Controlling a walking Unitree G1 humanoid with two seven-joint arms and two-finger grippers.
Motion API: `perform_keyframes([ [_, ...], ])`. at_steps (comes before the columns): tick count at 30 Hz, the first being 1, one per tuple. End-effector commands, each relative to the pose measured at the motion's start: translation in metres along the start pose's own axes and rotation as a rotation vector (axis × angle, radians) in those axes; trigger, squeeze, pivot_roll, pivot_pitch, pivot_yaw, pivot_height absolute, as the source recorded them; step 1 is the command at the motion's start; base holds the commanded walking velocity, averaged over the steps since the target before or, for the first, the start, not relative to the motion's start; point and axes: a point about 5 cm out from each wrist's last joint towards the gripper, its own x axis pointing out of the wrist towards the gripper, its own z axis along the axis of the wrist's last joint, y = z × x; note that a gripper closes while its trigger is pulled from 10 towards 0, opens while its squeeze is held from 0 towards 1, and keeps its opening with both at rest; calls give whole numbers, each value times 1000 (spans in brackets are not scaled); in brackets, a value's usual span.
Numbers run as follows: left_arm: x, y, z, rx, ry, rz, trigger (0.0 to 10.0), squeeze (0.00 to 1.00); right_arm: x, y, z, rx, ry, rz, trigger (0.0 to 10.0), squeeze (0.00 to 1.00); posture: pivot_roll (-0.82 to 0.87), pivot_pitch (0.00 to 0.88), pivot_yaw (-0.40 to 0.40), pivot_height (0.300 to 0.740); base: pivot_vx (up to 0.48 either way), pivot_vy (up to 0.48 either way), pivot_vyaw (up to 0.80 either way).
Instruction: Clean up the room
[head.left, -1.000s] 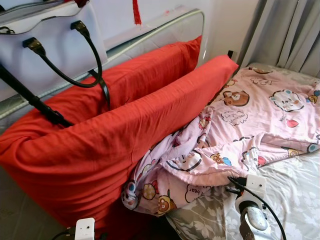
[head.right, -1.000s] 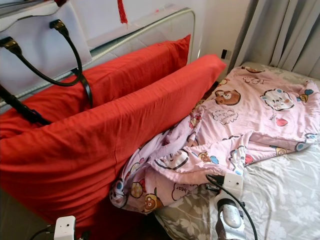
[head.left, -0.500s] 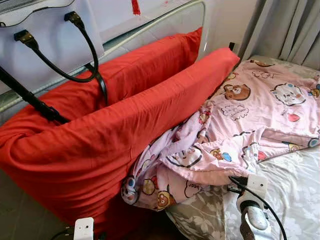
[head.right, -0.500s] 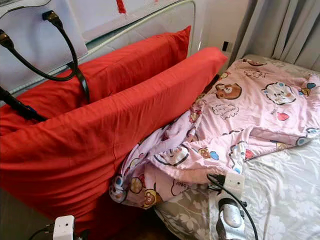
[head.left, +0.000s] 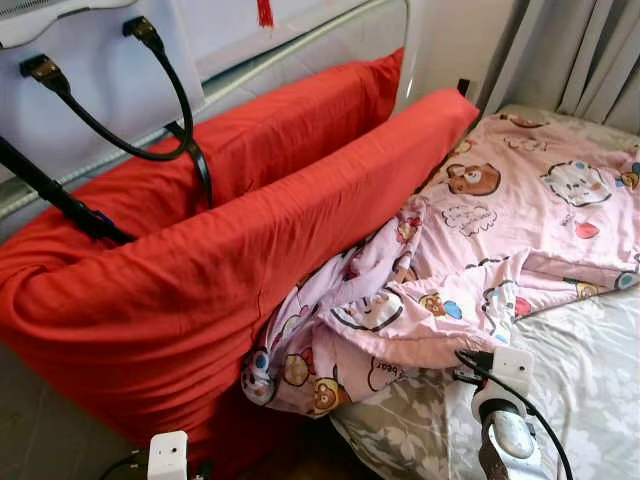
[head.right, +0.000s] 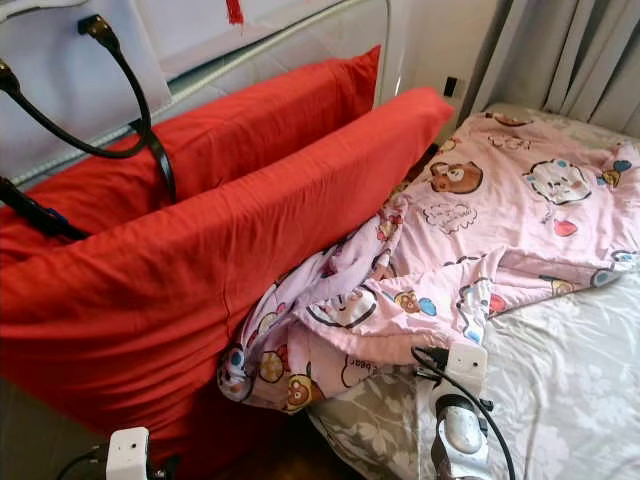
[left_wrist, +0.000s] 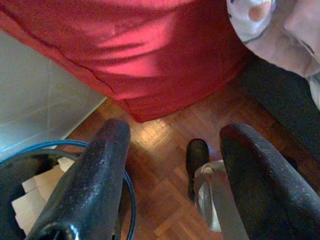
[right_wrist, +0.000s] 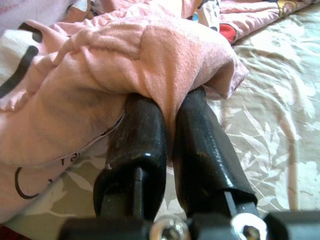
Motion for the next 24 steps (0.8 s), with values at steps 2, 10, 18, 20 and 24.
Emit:
perform_keyframes([
  [2, -3, 4, -7, 7, 24, 3, 10000, 0, -1, 0, 0, -7, -12, -3, 10000, 0, -27, 144, 23, 740, -262, 0, 0],
  [10, -3, 4, -7, 5, 22, 0, 10000, 0, 0, -1, 2, -12, -20, -11, 10000, 0, -28, 145, 23, 740, -266, 0, 0],
  [18, -2, 1, -4, 7, 5, -7, 10000, 0, 0, -7, 5, -20, -41, -44, 10000, 0, -26, 143, 23, 740, -266, 0, 0],
  [20, -2, 0, -4, 7, 3, -7, 10000, 0, 1, -7, 6, -24, -44, -48, 10000, 0, -25, 143, 23, 740, -266, 0, 0],
  [24, -2, 0, -3, 7, 0, -8, 10000, 0, 1, -10, 7, -27, -51, -63, 10000, 0, -27, 142, 23, 740, -266, 0, 0],
])
